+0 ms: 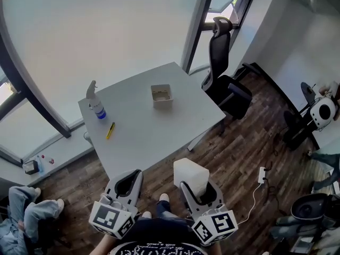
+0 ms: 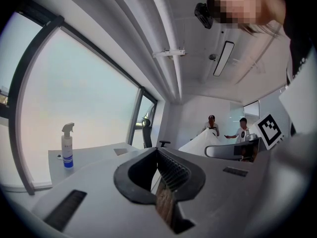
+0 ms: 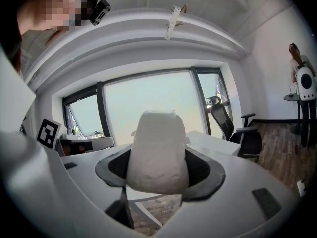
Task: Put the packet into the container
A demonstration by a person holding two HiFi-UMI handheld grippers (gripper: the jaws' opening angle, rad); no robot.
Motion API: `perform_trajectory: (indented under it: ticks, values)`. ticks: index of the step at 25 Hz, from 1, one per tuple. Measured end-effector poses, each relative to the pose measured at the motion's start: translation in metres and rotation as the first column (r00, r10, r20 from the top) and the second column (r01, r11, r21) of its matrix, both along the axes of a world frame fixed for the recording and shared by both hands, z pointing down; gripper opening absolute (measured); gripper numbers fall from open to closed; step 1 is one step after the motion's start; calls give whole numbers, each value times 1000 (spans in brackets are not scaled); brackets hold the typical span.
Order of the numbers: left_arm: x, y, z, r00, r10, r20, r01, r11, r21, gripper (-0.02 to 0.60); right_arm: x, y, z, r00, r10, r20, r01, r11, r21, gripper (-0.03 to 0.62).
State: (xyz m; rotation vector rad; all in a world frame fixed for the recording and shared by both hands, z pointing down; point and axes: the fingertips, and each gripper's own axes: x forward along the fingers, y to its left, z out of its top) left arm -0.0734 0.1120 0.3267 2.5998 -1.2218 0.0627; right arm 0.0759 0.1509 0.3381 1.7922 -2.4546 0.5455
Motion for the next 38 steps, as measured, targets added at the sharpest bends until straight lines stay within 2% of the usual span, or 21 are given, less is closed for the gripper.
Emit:
perform_trajectory:
  ticks: [14,19,24,38]
  values:
    - [64,-39,-4,999,-51,0,51,998,27,8,68,-47,2,998,-55,6,55,998,4,276]
    - [66,-48,-10,996,-91,-1,91,994,56,8,86,-62,-6,998,-63,14,62,997,34,276]
    - [63,-44,-2,992,-123,4,123,992,28,8,97,-58,-4,998,-53,14,53,998,23,276]
    - [63,-81,12,993,-121,11,121,993,-13,8,97,-92,14,999,-52,17,52,998,-42,276]
